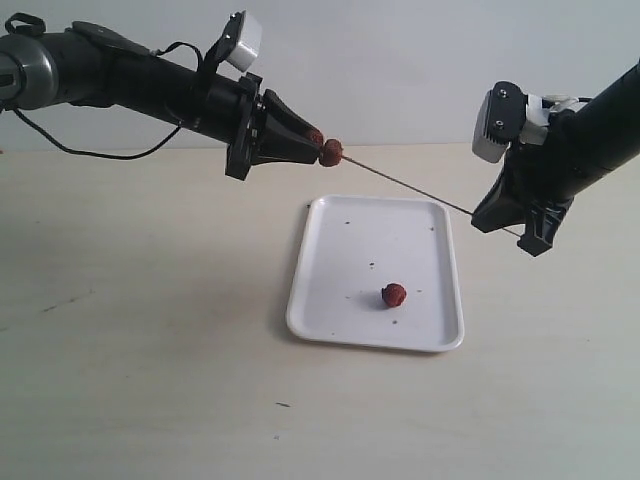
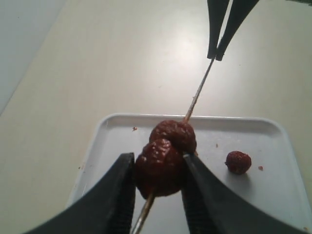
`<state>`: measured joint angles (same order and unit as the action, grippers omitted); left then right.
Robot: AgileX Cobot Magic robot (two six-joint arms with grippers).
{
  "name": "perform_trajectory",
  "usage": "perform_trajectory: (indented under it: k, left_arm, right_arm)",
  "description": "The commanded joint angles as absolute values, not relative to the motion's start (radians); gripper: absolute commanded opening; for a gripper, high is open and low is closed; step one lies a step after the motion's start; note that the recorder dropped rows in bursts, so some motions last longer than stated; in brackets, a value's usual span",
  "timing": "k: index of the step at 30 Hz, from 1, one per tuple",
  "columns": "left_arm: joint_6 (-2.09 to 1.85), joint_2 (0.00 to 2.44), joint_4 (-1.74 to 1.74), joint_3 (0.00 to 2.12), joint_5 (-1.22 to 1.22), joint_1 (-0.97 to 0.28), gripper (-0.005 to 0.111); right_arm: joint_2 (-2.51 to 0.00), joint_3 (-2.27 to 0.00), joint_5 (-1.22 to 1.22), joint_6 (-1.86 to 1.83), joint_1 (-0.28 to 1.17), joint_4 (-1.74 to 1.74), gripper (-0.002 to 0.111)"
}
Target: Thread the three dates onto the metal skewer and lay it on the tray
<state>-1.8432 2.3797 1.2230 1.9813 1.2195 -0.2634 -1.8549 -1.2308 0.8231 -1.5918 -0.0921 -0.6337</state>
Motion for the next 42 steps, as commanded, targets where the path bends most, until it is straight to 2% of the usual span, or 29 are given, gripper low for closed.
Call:
perform_trajectory:
  k: [1, 21, 23, 26, 29, 42]
  left_arm:
    - [-1.846, 2.366, 1.245, 1.977, 1.221, -0.280, 0.033]
    - [-1.846, 2.366, 1.245, 1.977, 1.221, -0.282, 0.033]
    - [-1.838, 2.366, 1.246, 1.977, 1.221, -0.282, 0.038]
    - [-1.823, 2.366, 1.249, 1.977, 1.221, -0.278, 0.053]
    - [-1.823, 2.366, 1.249, 1.977, 1.221, -0.269, 0.061]
    - [-1.816, 2.366, 1.293, 1.977, 1.185, -0.207, 0.061]
  right_arm:
    - [-1.849, -1.232, 0.805, -1.610, -0.093, -0.682, 0.000]
    - [-1.849, -1.232, 0.788, -1.620, -0.093, -0.748, 0.000]
    - [-1.849, -1.232, 0.779, -1.620, -0.093, -0.748, 0.000]
    - [-1.849, -1.232, 0.779, -1.618, -0.093, -0.748, 0.000]
    - [-1.849, -1.232, 0.768, -1.612, -0.093, -0.748, 0.000]
    - [-1.849, -1.232, 0.745, -1.595, -0.093, -0.722, 0.000]
